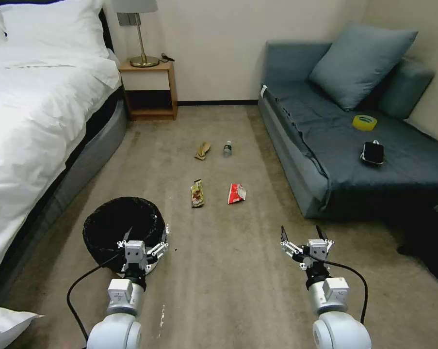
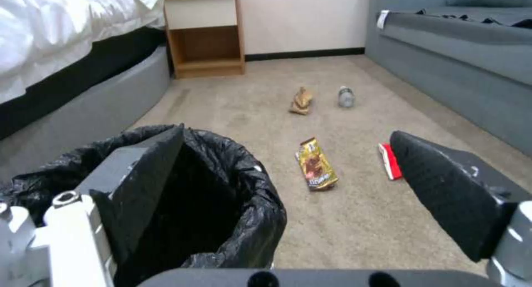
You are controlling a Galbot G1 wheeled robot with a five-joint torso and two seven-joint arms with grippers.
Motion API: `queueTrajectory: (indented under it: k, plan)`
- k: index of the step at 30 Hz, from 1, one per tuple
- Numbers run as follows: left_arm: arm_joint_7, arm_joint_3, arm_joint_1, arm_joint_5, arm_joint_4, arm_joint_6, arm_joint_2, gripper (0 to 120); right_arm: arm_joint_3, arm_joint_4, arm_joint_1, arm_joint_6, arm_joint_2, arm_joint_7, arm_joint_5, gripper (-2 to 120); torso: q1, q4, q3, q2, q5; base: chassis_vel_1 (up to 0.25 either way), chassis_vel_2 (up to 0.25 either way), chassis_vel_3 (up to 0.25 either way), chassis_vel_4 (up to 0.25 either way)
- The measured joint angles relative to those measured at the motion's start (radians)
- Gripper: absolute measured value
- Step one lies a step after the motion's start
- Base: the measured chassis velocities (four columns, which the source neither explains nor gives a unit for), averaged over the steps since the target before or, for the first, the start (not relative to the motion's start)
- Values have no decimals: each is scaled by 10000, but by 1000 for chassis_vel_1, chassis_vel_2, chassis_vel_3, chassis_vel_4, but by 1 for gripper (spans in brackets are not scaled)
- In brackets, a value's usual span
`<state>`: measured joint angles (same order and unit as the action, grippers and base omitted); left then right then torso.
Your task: Pick up the trash bin, then pick up the garbage on the floor and place it into the trash bin.
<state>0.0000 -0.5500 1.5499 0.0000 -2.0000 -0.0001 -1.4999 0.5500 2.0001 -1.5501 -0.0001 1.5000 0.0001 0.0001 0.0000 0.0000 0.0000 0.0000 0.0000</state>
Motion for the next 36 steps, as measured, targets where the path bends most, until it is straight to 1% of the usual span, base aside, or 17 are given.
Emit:
queueTrajectory:
  k: [16,19,20,21,22,23,24,25,26,28,29,30,31,32,33,34,36]
  plan:
    - [1,-4,1,0,-2,2,-3,100,0,0,1,-3,0,0,2,100,0,0,0,0,0,0,0,0,0]
    - [15,-52,-2,-6,-106,118,-39,100,26,89,13,-64,2,13,36,100,0,0,1,-1,0,0,0,0,0]
    - [26,-213,-35,-24,-499,431,-157,100,173,516,94,-286,19,118,180,100,0,1,0,0,0,0,0,0,0]
    - [27,-209,-39,-30,-569,437,-166,100,179,641,115,-280,17,126,190,100,-1,1,-4,3,-1,0,0,0,0]
    - [52,-247,-29,-48,-681,651,-224,100,194,702,103,-386,28,132,248,100,0,1,1,-1,-2,0,0,0,0]
    - [44,-360,-40,-72,-948,915,-307,100,284,924,130,-523,36,196,338,100,1,0,4,-2,2,0,0,0,0]
    - [44,-360,-40,-72,-948,915,-307,100,284,924,130,-523,36,196,338,100,1,0,4,-2,2,0,0,0,0]
    - [40,-478,-76,-103,-1317,1216,-406,100,373,1246,201,-657,47,262,439,100,0,1,-2,1,5,0,0,0,0]
    - [39,-624,-109,-145,-1740,1642,-545,100,526,1698,277,-898,69,381,612,100,0,2,-1,1,-3,0,0,0,0]
    - [34,-914,-170,-217,-2530,2409,-792,100,774,2430,399,-1317,105,581,897,100,0,0,-1,1,2,0,0,0,0]
    - [34,-914,-170,-217,-2530,2409,-792,100,774,2430,399,-1317,105,581,897,100,0,0,-1,1,2,0,0,0,0]
    - [50,-1087,-194,-305,-2730,2667,-801,100,895,2827,470,-1512,124,678,1045,100,0,0,-2,2,1,0,0,0,0]
    - [25,-1272,-195,-403,-2760,2925,-689,100,982,3019,504,-1610,108,773,1202,100,0,0,-1,1,0,0,0,0,0]
    - [-29,-1374,-199,-493,-2760,3057,-596,100,1025,3086,512,-1658,87,830,1309,100,0,1,0,0,-6,0,0,0,0]
    - [-152,-1528,-243,-654,-2760,3279,-458,100,1044,3125,528,-1688,69,865,1399,100,0,0,-1,1,-1,0,0,0,0]
    - [-152,-1528,-243,-654,-2760,3279,-458,100,1044,3125,528,-1688,69,865,1399,100,0,0,-1,1,-1,0,0,0,0]
    - [-424,-1817,-362,-941,-2640,3651,-233,100,1063,3126,559,-1699,43,898,1463,100,0,0,0,0,-1,0,0,0,0]
